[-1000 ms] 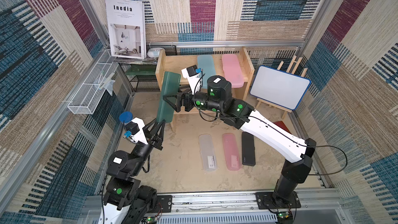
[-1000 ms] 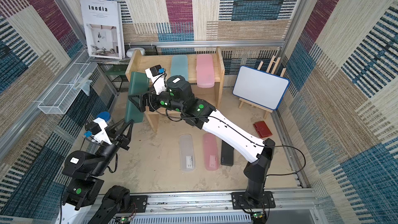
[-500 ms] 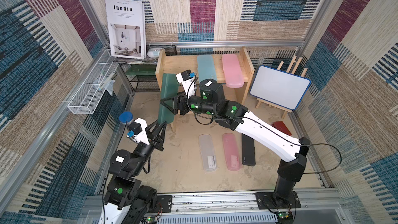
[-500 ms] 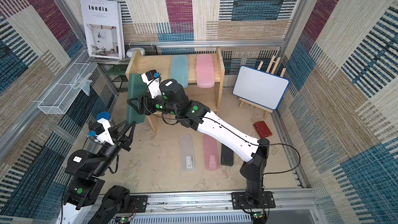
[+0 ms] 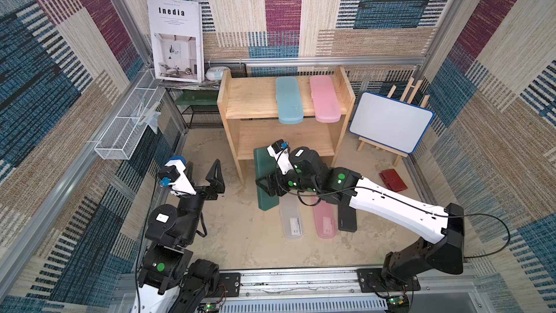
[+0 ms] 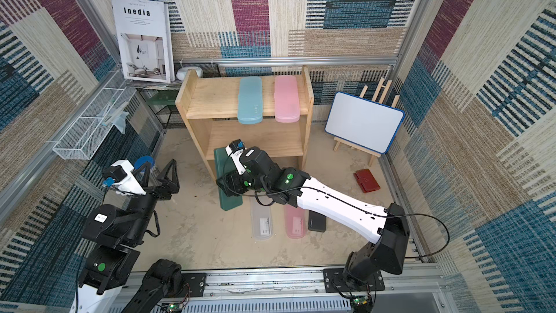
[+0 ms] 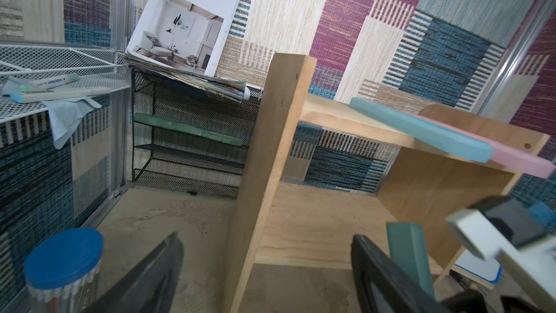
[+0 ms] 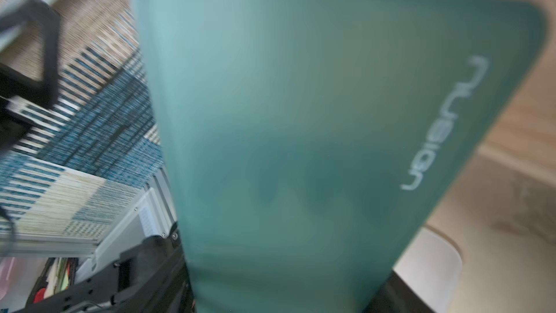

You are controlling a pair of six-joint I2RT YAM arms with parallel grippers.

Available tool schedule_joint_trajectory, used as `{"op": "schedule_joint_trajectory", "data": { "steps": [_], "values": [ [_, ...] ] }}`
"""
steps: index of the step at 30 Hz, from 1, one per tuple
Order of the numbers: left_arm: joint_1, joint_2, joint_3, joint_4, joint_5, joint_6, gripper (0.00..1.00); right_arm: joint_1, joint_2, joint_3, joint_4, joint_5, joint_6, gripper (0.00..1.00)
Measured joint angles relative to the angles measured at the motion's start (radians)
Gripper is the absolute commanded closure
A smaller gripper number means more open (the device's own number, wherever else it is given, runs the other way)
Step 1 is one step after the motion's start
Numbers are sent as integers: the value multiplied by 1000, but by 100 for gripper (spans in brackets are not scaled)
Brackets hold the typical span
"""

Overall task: Remove the pencil cases from the shelf
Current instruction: Pick up the pencil case from the shelf, then place the pencil case at the center of the board.

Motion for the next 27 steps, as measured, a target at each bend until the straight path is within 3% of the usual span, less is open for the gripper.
{"op": "schedule_joint_trajectory", "data": {
  "steps": [4, 7, 15, 27],
  "values": [
    [0, 72, 17, -24, -19, -31, 8, 1, -3, -151, -24, -1, 93, 35],
    [0, 116, 18, -37, -20, -60, 8, 1, 75, -174, -35, -18, 145, 37],
    [0, 167, 18, -61, -19, -112, 6, -10, 381, 76, -103, -135, 158, 41],
    [0, 188, 19, -105, -26, -132, 3, -34, 596, 199, -219, -201, 182, 36]
  ]
}}
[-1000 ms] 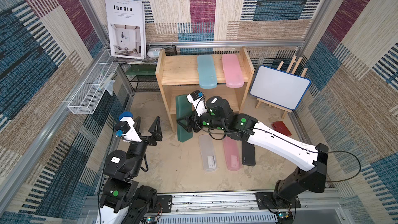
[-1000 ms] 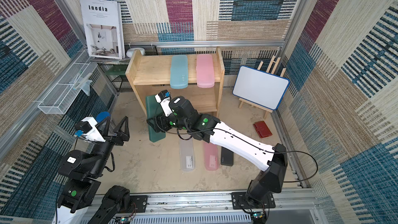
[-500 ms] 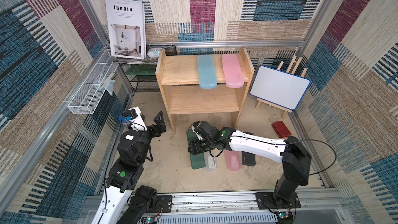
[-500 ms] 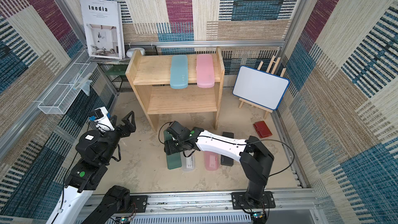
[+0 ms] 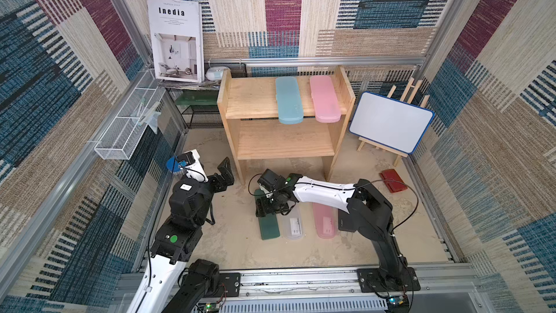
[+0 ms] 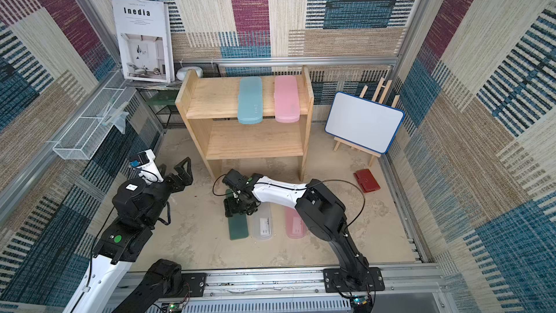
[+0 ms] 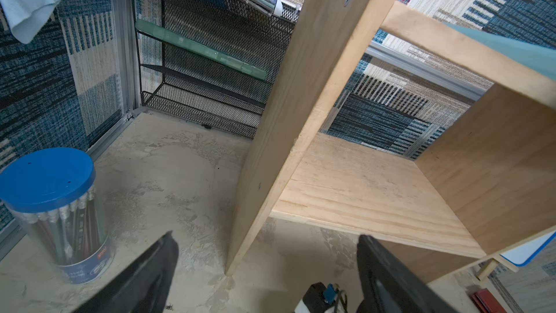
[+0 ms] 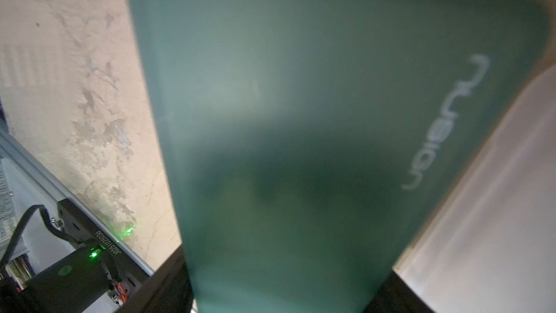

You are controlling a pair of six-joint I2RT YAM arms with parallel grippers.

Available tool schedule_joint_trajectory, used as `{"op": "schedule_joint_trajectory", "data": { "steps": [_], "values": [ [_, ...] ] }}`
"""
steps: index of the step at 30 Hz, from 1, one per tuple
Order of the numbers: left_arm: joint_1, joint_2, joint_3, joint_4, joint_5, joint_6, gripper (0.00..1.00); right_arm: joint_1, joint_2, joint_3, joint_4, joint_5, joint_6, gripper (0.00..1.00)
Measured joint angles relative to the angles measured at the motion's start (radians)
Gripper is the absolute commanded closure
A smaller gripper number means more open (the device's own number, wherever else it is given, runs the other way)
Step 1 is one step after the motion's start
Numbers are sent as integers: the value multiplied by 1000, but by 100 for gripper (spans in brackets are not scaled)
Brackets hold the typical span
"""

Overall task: Remove the pencil cases from the shelf
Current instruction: Place the pencil case at the center of the board.

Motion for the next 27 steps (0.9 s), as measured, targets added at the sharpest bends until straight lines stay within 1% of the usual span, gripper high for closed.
{"op": "schedule_joint_trajectory", "data": {
  "steps": [3, 9, 13, 16, 19, 21, 24, 27],
  "values": [
    [0, 10, -16, 4, 2, -10, 3, 0, 9, 13, -19, -2, 5, 31],
    [0, 62, -2, 8, 8, -22, 2, -10, 24, 35, -48, 8, 5, 8],
    [0, 71, 8, 14, 13, -30, 2, -8, 18, 37, -49, 11, 1, 0],
    [0, 71, 15, 14, 31, -37, 1, -6, -27, 31, -49, 25, -15, 1],
    [0, 74, 31, 14, 42, -53, 2, -2, -150, -16, -19, 80, -50, 1],
    [0, 87, 52, 21, 75, -76, 1, 3, -290, -116, 34, 134, -79, 1],
    [0, 119, 61, 77, 159, -146, 1, 5, -501, -292, 116, 233, -127, 1],
    [0, 159, 47, 178, 268, -242, 1, 1, -665, -412, 160, 344, -175, 1]
  ]
}}
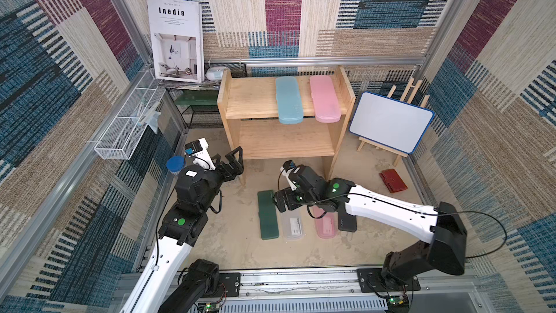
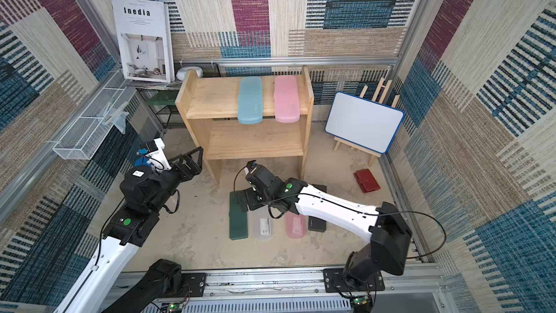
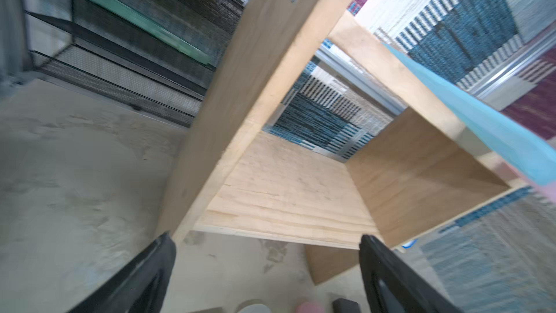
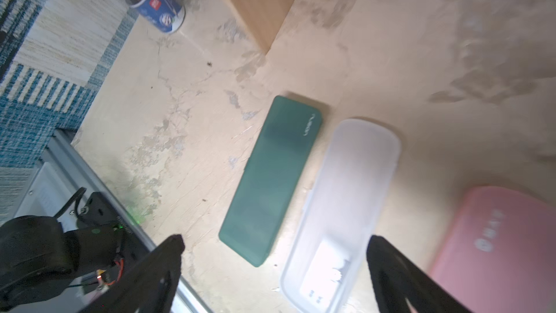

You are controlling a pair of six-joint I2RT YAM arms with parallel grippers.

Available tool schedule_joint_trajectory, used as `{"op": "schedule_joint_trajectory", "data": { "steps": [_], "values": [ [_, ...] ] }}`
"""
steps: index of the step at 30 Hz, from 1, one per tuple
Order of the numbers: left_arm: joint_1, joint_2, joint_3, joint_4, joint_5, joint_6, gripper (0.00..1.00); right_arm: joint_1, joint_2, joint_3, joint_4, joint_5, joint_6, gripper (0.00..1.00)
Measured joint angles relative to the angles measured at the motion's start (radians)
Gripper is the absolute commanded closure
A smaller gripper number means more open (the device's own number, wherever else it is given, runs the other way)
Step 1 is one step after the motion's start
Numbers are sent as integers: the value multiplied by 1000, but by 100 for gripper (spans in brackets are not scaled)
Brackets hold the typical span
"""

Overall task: Remove the pencil cases from the shelf
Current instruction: Place the pencil case at the center of the board, then pick up the pencil case from the shelf.

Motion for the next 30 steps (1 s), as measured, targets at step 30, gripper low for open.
{"op": "schedule_joint_trajectory", "data": {
  "steps": [30],
  "values": [
    [-204, 482, 408, 285, 260, -309, 5, -298, -319, -55, 16, 184, -132, 1]
  ]
}}
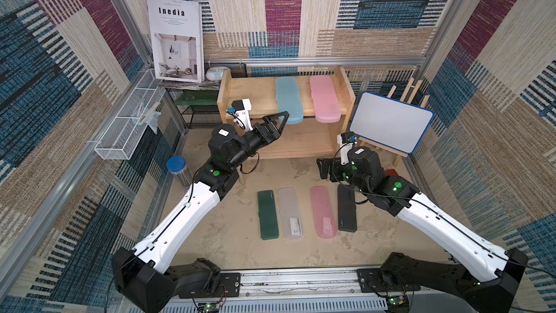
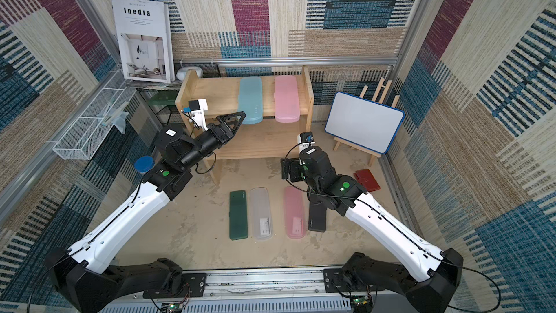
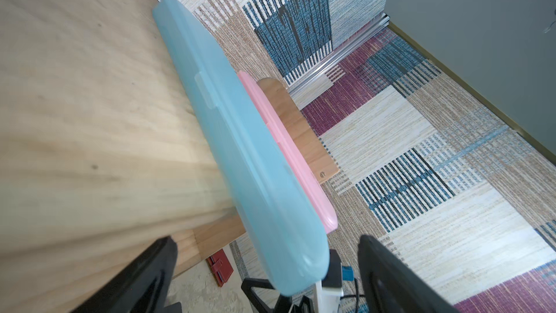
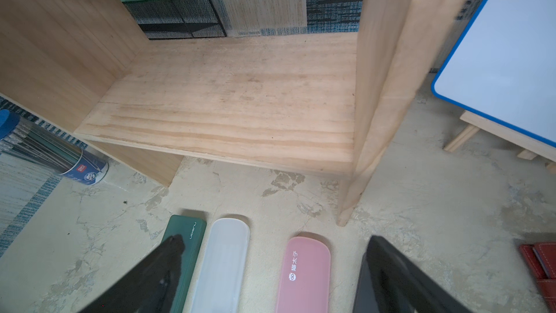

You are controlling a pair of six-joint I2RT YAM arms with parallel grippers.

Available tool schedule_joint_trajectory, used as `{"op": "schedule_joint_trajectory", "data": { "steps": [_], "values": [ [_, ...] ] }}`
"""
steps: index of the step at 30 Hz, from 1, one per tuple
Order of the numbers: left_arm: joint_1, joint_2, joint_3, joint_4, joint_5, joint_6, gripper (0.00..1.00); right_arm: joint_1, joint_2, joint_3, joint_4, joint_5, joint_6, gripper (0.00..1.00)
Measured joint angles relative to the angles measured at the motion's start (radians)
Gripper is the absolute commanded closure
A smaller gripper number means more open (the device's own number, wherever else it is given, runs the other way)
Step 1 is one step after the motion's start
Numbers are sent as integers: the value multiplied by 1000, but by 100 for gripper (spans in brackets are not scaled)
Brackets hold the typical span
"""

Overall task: Remove the pencil cases from the shelf
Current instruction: Pick up the pencil case from the shelf.

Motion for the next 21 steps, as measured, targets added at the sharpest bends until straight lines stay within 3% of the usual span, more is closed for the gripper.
{"op": "schedule_joint_trajectory", "data": {
  "steps": [4, 8, 11, 15, 21],
  "values": [
    [0, 47, 49, -33, -13, 11, 16, -8, 0, 0, 0, -7, -3, 1],
    [-1, 79, 77, -45, -27, 14, 33, -13, -2, 0, 0, -14, -3, 1],
    [-1, 82, 80, -50, -27, 13, 38, -14, -8, 0, 0, -17, -3, 1],
    [-2, 58, 57, -51, -28, 13, 49, -15, -13, 0, 1, -17, -3, 1],
    [-2, -15, -8, -51, -50, 17, 74, -16, -5, 0, 2, -23, -4, 1]
  ]
}}
